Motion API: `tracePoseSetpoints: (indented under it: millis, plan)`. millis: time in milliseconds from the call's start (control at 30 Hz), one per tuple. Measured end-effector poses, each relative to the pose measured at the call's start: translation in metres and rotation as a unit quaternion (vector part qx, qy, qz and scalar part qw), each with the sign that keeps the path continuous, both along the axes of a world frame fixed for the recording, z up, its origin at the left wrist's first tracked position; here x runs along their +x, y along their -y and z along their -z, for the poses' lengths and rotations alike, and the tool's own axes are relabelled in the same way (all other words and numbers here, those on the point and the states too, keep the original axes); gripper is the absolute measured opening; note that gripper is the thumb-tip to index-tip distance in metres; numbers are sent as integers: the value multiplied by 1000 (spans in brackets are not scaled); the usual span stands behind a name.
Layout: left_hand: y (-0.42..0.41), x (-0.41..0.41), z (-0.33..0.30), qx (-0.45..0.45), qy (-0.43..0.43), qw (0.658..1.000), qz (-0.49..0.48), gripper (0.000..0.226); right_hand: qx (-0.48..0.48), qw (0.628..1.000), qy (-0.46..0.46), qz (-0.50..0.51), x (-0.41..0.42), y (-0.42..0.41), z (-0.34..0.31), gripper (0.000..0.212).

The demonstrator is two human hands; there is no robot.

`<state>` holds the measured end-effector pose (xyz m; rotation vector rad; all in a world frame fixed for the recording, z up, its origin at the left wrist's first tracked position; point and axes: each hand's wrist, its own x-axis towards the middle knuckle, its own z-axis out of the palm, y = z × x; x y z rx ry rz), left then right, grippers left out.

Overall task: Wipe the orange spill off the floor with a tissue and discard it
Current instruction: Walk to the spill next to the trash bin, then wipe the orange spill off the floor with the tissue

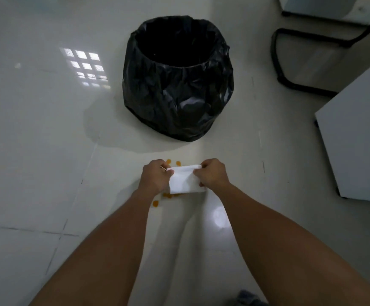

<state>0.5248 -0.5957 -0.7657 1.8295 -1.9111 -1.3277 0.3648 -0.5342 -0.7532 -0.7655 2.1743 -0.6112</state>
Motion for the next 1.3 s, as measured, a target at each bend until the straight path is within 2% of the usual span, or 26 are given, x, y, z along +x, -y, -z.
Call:
tracePoseSetpoints:
  millis: [167,300,467,600,700,833,967,1100,1167,1300]
  plan:
    - [6,-7,40,-71,-14,997,-9,7,-17,1000,-22,2,-10,12,41,15]
    - [6,-7,56,-131,29,989,62,10,-26,998,-49,10,-8,13,57,19]
    - [11,-11,63,-202,72,971,107,16,-59,993,-101,5,-3,7,71,17]
    - [11,-12,73,-258,101,950,142,21,-105,981,-159,-41,-1,-3,77,32]
    - [10,-12,77,-281,114,939,162,19,-161,945,-239,-156,1,-14,79,37]
    - [10,-11,74,-281,141,933,176,26,-96,888,-309,-326,7,-29,92,49]
    - [10,2,70,-271,111,935,200,28,-49,884,-324,-334,20,-44,110,65]
    - [10,13,66,-298,132,910,258,31,-36,891,-321,-318,29,-41,113,74]
    - [9,23,66,-309,120,913,239,30,-46,890,-323,-319,34,-39,111,76]
    - [4,62,75,-312,106,935,135,34,-61,867,-331,-367,41,-44,113,73]
